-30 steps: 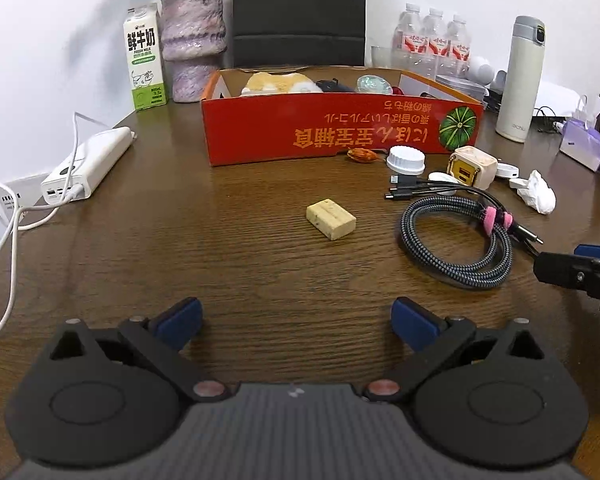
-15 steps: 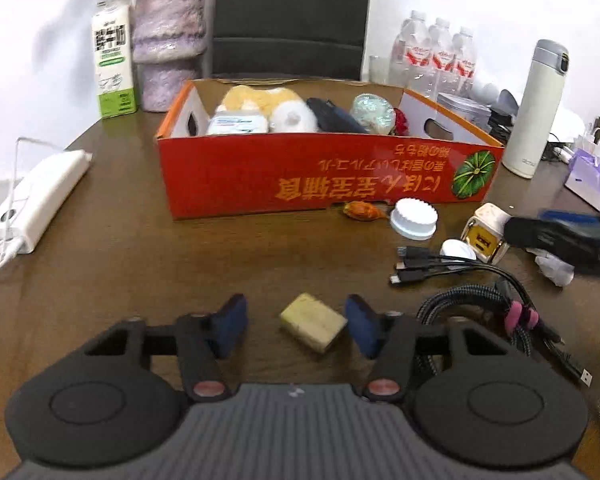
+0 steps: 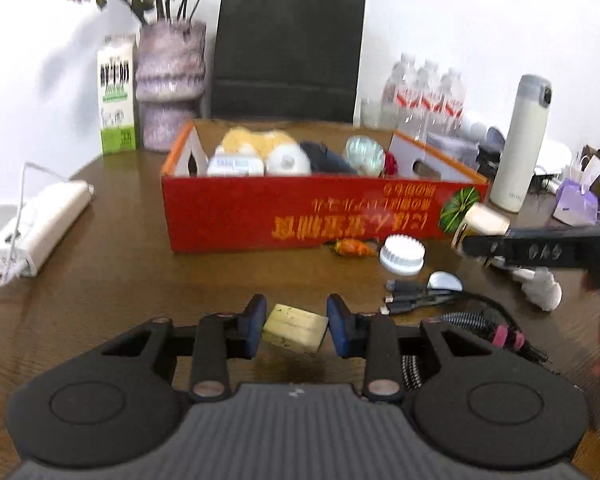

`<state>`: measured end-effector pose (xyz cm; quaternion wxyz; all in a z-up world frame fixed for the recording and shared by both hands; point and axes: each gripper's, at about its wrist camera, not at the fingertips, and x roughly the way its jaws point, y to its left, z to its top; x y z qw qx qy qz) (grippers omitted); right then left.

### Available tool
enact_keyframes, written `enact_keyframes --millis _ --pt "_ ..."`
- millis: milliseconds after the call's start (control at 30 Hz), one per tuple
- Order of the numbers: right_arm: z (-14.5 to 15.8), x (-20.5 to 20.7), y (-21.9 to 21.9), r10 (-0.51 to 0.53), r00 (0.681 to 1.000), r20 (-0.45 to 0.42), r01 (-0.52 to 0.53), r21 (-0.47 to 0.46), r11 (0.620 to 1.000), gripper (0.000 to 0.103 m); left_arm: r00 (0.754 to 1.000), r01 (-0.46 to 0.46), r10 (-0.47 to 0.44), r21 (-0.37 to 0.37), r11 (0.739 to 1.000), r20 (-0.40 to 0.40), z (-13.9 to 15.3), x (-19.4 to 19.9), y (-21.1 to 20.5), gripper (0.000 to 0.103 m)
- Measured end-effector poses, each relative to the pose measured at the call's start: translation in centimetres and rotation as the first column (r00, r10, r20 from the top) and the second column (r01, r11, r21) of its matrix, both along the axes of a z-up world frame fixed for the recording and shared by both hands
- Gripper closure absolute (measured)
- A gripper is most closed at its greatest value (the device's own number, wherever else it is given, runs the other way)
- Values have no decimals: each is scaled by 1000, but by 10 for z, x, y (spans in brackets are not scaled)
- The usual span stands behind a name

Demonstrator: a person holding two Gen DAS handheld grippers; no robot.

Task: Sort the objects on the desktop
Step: 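Grasp the small yellow block with left while right grasps the cream cube charger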

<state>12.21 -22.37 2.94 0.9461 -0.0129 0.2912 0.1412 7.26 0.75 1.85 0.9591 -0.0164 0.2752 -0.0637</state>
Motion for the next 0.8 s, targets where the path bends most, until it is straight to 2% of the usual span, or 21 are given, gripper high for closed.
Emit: enact_keyframes --millis 133,200,300,367,500,600,800 --pt "32 -31 2 2 997 80 -3 12 1000 57 999 -10 11 -8 1000 48 10 -13 2 69" --pt "42 -55 0 15 997 79 -19 55 998 57 999 -34 35 -30 999 39 14 -26 4 69" --pt "40 -91 -6 60 997 55 -67 142 988 57 1000 -17 18 -83 996 12 16 -54 7 69" --pt "30 -113 -4 93 995 24 -95 162 982 57 1000 -2 2 -76 997 5 14 -76 5 69" --pt "11 -151 10 163 987 10 -163 86 983 57 1000 14 -14 -60 998 -5 9 -103 3 69" --pt "3 -163 11 149 988 -36 -145 92 985 57 1000 1 -2 -56 998 -25 6 -113 4 69" --pt "7 -181 8 111 994 -9 -111 57 992 57 1000 -2 0 -50 999 -30 4 -125 4 69"
